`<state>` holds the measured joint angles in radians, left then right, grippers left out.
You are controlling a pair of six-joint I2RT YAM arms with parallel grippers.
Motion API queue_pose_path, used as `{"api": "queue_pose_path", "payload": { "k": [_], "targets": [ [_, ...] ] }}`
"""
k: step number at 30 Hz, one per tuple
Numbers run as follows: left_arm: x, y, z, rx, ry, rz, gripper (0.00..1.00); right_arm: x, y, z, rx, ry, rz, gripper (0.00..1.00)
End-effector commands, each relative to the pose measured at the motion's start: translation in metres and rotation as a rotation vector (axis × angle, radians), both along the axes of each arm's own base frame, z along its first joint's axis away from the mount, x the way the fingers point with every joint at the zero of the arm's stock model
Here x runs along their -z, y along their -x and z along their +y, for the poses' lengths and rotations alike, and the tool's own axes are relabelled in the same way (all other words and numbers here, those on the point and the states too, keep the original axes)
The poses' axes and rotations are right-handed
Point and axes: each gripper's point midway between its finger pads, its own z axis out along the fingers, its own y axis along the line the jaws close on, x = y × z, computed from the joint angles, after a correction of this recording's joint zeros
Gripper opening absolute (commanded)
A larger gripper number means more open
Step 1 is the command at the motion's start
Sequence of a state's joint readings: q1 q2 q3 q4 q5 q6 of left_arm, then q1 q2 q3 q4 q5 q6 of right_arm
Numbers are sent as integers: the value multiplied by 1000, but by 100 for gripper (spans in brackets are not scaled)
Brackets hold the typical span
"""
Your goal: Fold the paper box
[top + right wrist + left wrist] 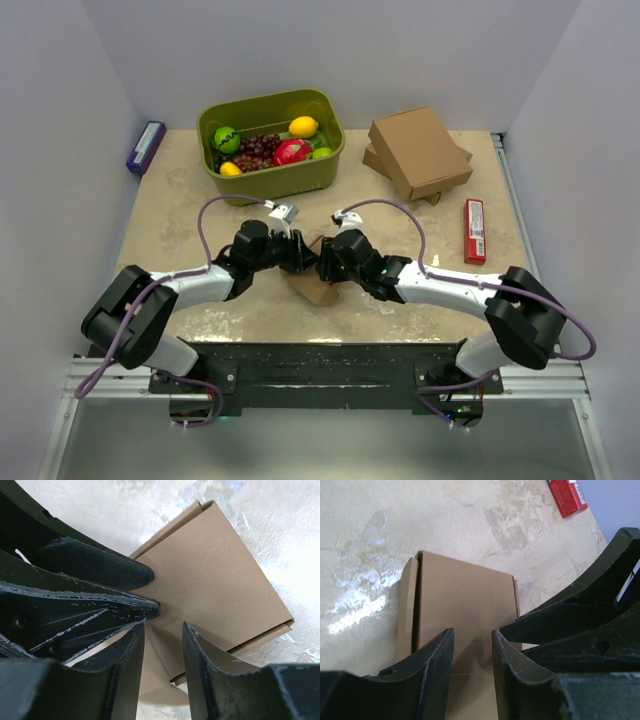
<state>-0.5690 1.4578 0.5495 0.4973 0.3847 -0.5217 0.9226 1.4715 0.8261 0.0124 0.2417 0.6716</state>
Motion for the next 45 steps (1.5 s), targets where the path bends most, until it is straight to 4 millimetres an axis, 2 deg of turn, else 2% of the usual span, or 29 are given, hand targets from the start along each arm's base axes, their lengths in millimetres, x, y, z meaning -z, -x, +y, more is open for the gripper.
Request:
{"api": "queue_pose_path", "payload": {
  "k": [1, 5, 10, 11, 13, 14, 15, 16, 18, 22, 23, 24, 25, 26, 27, 32, 33, 35, 37, 38, 39, 44, 45],
  "targets": [
    [11, 13, -1, 25, 41, 35, 40, 4, -1, 5, 0, -30, 8, 39],
    [13, 12, 1, 20, 23, 31, 39, 11, 0, 5, -4, -8, 24, 39],
    [2, 8, 0, 20, 23, 9, 39, 4, -1, 5, -4, -10, 15, 40],
    [-2, 7, -1, 19, 28, -1, 40, 0, -1, 5, -3, -14, 8, 43],
    [-18, 3, -2, 15, 37, -35, 44, -20, -5, 2, 11, -30, -32, 47],
    [-24, 0, -1, 15, 36, -52, 47, -22, -4, -2, 13, -15, -33, 51],
    [-31, 0, 0, 12, 32, -63, 49, -41, -7, -4, 16, -34, -65, 53],
    [-41, -4, -1, 12, 33, -91, 51, -43, -7, -10, 27, -22, -65, 55],
    [-56, -8, -1, 4, 31, -123, 56, -62, -10, -21, 48, -40, -87, 63],
    [-68, -13, 5, -6, 25, -152, 64, -70, -12, -40, 64, -92, -69, 78],
    [-67, -15, 8, -15, 23, -148, 65, -61, -10, -47, 66, -95, -46, 79],
    [-65, -16, 10, -14, 24, -137, 66, -61, -19, -56, 99, -128, -41, 80],
    [-63, -16, 12, -17, 26, -123, 67, -59, -17, -59, 98, -155, -28, 82],
    [-61, -19, 16, -27, 28, -110, 68, -48, -10, -60, 75, -171, 9, 82],
    [-58, -16, 16, -14, 36, -96, 69, -48, -14, -62, 90, -212, 17, 83],
    [-59, -16, 23, -18, 59, -71, 77, -29, -2, -57, 84, -302, 90, 84],
    [-58, -15, 24, -20, 58, -64, 78, -32, -2, -53, 86, -345, 97, 84],
    [-59, -16, 27, -32, 60, -55, 81, -23, 2, -53, 94, -365, 122, 84],
    [-61, -18, 32, -50, 63, -41, 87, -23, 1, -52, 124, -413, 136, 84],
    [-65, -19, 34, -53, 69, -47, 88, -17, 4, -53, 135, -420, 151, 84],
    [-67, -21, 37, -62, 66, -36, 89, -20, 2, -51, 150, -460, 156, 84],
    [-83, -29, 52, -78, 31, -19, 91, -10, 3, -51, 185, -503, 187, 82],
    [-93, -31, 51, -71, 34, -36, 91, -6, 3, -52, 194, -493, 195, 82]
  ]
}}
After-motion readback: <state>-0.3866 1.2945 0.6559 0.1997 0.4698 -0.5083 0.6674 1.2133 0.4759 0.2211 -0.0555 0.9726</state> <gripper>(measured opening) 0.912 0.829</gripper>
